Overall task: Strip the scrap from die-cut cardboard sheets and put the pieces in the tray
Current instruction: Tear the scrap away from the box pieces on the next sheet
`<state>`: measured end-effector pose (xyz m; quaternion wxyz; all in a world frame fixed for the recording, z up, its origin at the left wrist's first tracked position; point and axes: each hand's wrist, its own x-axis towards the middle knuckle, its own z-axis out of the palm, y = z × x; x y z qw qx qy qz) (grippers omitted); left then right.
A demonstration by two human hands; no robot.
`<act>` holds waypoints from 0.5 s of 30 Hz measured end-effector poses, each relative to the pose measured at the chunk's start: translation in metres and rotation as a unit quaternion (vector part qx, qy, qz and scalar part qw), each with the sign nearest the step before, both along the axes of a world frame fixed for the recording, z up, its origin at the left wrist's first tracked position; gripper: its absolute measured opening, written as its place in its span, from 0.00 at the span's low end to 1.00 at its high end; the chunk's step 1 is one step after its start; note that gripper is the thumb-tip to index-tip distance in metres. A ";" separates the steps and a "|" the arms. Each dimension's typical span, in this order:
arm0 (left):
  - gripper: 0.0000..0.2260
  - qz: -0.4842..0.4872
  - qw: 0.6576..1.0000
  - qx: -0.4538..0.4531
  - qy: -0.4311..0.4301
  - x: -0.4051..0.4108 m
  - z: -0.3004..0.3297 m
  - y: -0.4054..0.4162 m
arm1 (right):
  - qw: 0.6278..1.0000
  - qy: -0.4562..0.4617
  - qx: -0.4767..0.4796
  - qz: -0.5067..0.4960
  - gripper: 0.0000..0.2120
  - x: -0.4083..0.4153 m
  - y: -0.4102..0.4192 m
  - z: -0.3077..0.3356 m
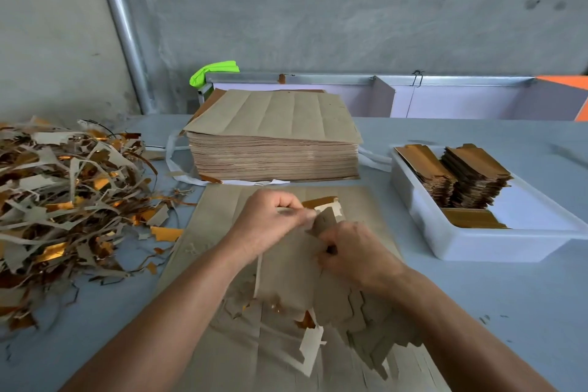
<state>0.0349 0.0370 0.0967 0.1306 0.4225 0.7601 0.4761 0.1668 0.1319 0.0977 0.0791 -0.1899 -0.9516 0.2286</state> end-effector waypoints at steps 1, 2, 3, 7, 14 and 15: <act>0.11 0.022 1.000 0.011 -0.002 -0.003 -0.001 0.001 | 1.000 -0.002 -0.011 -0.007 0.08 0.001 0.002 -0.002; 0.12 0.057 0.998 0.022 -0.003 -0.007 -0.004 0.002 | 0.999 -0.005 -0.029 -0.019 0.08 0.002 0.004 -0.004; 0.13 0.098 0.994 0.043 -0.014 -0.011 -0.006 0.002 | 0.998 -0.004 -0.057 -0.036 0.07 0.003 0.007 -0.006; 0.14 0.258 0.950 0.151 -0.087 -0.040 -0.016 -0.011 | 0.948 0.069 -0.266 -0.162 0.05 0.012 0.025 -0.016; 0.15 0.368 0.916 0.060 0.148 -0.075 -0.034 -0.047 | 0.789 0.239 -0.481 -0.298 0.05 0.021 0.055 -0.011; 0.13 0.359 0.917 0.042 0.167 -0.074 -0.036 -0.049 | 0.782 0.253 -0.482 -0.305 0.05 0.021 0.057 -0.010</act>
